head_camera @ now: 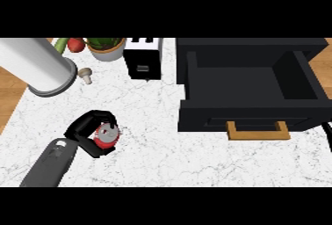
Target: Pick up the can, place it into the drawer and close the drawer
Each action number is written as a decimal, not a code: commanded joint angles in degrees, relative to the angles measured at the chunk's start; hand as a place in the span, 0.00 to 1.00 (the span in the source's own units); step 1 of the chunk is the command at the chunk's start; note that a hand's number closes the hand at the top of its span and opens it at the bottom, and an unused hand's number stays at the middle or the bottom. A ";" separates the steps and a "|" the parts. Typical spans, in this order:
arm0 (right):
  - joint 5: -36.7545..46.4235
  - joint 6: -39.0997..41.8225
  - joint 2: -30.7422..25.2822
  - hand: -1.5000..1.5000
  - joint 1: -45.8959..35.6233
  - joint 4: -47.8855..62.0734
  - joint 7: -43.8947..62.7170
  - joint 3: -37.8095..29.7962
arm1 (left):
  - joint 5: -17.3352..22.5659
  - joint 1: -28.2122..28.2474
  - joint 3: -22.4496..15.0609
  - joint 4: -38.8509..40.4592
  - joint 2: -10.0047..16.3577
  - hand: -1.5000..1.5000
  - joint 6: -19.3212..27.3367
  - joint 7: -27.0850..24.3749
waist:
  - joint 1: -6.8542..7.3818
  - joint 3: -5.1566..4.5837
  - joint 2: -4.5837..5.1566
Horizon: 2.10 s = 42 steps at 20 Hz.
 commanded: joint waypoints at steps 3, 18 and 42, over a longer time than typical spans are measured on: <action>-0.36 -1.23 0.85 0.00 -0.20 -3.80 3.37 0.72 | 7.33 1.44 6.28 -3.96 -2.94 1.00 3.54 2.92 | 0.26 -0.01 -0.07; 0.12 -0.87 1.63 0.00 2.11 -2.32 -0.31 0.27 | 10.08 11.03 6.46 -40.33 -14.78 1.00 36.96 24.58 | 0.83 0.06 -0.24; -1.10 1.66 0.01 0.00 0.26 1.42 -2.45 -3.40 | 8.83 -26.08 -8.45 -39.80 -15.21 1.00 56.76 54.93 | -0.48 0.02 0.14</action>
